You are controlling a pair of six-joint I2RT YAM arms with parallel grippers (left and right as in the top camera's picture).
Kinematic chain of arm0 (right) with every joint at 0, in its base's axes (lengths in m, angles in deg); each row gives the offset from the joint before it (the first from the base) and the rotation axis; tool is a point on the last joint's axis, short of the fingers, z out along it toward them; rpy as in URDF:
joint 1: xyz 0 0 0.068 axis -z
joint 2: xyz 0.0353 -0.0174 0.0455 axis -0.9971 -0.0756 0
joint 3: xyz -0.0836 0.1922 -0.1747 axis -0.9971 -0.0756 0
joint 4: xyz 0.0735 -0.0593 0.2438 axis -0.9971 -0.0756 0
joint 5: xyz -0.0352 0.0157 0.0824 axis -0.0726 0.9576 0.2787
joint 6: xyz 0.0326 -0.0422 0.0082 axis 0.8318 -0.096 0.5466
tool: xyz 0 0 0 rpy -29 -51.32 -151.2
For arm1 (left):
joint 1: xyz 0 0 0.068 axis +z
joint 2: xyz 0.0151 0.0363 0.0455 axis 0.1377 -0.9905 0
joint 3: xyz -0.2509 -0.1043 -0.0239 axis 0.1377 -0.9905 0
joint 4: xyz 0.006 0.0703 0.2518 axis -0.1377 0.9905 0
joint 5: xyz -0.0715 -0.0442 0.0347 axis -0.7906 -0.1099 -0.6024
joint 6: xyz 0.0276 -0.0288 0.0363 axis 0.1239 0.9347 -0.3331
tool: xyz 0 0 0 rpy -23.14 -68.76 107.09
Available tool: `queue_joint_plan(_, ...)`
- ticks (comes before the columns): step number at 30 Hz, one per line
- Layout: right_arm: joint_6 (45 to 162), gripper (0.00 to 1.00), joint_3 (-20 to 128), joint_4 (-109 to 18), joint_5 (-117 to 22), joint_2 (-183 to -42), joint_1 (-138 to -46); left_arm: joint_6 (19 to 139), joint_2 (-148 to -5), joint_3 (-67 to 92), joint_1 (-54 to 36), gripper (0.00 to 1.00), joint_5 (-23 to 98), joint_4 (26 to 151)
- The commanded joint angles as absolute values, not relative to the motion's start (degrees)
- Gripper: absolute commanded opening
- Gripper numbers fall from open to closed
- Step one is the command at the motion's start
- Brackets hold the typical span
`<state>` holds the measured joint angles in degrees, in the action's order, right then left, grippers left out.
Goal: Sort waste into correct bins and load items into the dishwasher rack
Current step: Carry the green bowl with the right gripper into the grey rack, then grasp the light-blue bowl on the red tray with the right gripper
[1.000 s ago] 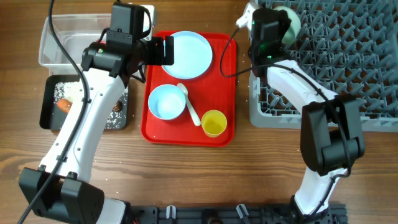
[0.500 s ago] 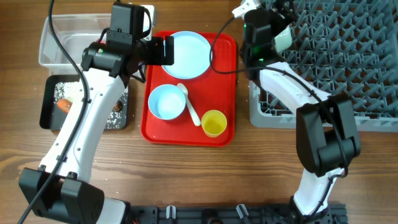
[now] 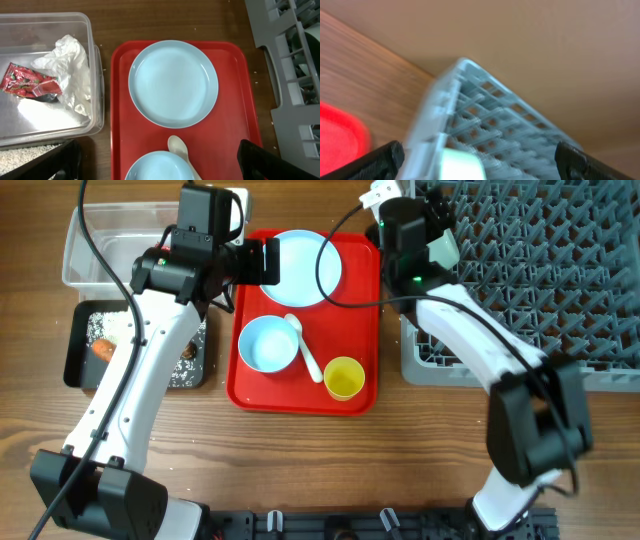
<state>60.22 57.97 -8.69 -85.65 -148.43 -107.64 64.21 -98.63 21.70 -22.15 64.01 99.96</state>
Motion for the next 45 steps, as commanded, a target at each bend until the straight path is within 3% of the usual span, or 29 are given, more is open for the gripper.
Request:
queue_joint_plan(1,86.51,1.00,58.38,-19.29,-60.43,-140.81,-107.99,63.97,-98.00,21.66,-22.20,1.00,64.36,99.83)
queue_joint_plan(4,107.49,1.00,58.36,-24.98,-31.30,-140.33,-108.01,63.97,-98.00,21.66,-22.20,1.00,64.36,99.83)
queue_joint_plan(5,110.49,1.00,58.36,-25.19,-29.15,-141.02,-108.01,63.97,-98.00,21.66,-22.20,1.00,64.34,99.85)
queue_joint_plan(11,114.75,0.99,58.36,-26.55,-31.36,-145.20,-111.18,69.58,-97.76,21.66,-17.65,1.00,68.41,101.23)
queue_joint_plan(14,118.07,0.82,58.34,-28.08,-37.37,-146.29,-115.44,84.08,-97.78,21.66,-4.89,1.00,66.53,104.29)
queue_joint_plan(15,119.23,0.80,58.34,-29.02,-39.82,-146.51,-116.62,85.45,-97.78,21.66,-2.31,1.00,65.76,104.95)
queue_joint_plan(20,126.29,0.73,58.34,-32.10,-51.97,-151.45,-124.99,86.04,-97.78,21.66,7.97,1.00,64.78,106.96)
queue_joint_plan(27,133.83,0.64,58.40,-32.41,-44.61,-157.96,-125.87,86.04,-97.78,21.66,10.96,1.00,64.78,106.96)
queue_joint_plan(29,133.85,0.53,58.40,-32.43,-44.21,-157.96,-125.56,86.04,-97.78,21.66,10.96,1.00,64.78,106.96)
queue_joint_plan(32,133.66,0.05,58.40,-32.41,-43.80,-157.96,-125.56,86.04,-97.78,21.66,10.96,1.00,64.78,106.96)
queue_joint_plan(40,125.31,0.04,58.51,-29.46,-41.33,-154.93,-123.57,86.04,-97.78,21.66,10.96,1.00,64.78,106.96)
queue_joint_plan(45,118.03,0.04,58.51,-35.86,-58.22,-141.64,-118.87,86.04,-97.78,21.66,10.96,1.00,64.78,106.96)
